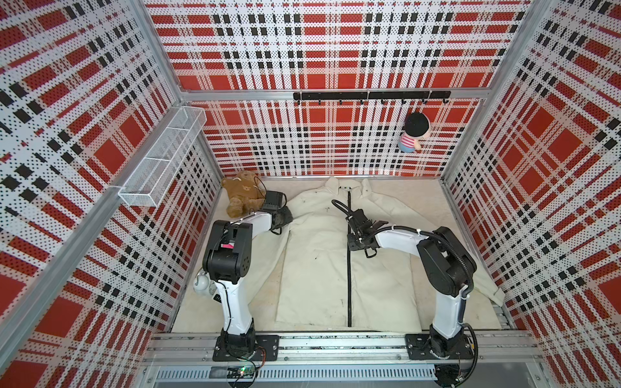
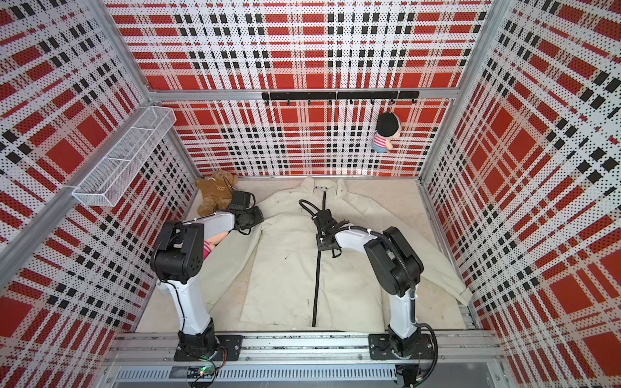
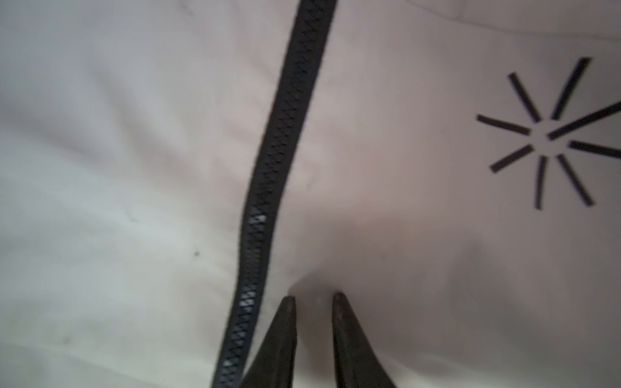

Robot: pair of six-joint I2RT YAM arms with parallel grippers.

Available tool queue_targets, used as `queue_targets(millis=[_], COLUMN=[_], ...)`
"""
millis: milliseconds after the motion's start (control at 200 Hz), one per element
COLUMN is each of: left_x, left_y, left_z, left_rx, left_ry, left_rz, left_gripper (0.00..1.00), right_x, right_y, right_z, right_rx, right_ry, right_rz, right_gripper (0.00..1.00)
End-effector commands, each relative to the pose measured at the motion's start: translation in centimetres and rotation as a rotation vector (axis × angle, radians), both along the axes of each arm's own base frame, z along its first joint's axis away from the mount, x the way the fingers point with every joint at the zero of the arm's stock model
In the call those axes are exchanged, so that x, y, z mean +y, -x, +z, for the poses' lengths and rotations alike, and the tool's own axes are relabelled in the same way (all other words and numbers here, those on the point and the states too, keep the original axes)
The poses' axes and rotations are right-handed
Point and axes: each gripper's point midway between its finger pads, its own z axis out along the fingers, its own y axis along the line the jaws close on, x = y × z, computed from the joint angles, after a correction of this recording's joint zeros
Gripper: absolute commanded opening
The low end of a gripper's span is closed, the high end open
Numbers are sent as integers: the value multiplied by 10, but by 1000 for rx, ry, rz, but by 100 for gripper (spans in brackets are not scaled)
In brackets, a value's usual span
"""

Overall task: Unzip the jacket
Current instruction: Flatten out the jacket at the center of the board.

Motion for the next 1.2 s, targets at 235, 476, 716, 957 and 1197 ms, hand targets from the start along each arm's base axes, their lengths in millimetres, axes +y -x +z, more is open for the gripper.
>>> queue_targets(millis=[235, 476, 716, 957, 1197], left_x=[-2, -4, -3, 6, 13], left_y=[2, 4, 3, 10, 16], left_z=[-3, 13, 51, 100, 105], left_rx=[5, -19, -104, -216, -219], left_ry=[-7, -9, -48, -74, -43], left_rz=[-43, -46, -27, 10, 24], left_gripper=[42, 44, 58, 71, 69], right_x=[-73, 18, 58, 38, 22], right_y=[-6, 32, 84, 129, 157], right_z=[14, 58, 47, -1, -38], right_rx=[43, 67, 111, 195, 264], right_ry=[143, -263, -257, -39, 16], right_rz=[26, 74, -2, -65, -76], right_gripper=[35, 78, 76, 71, 37])
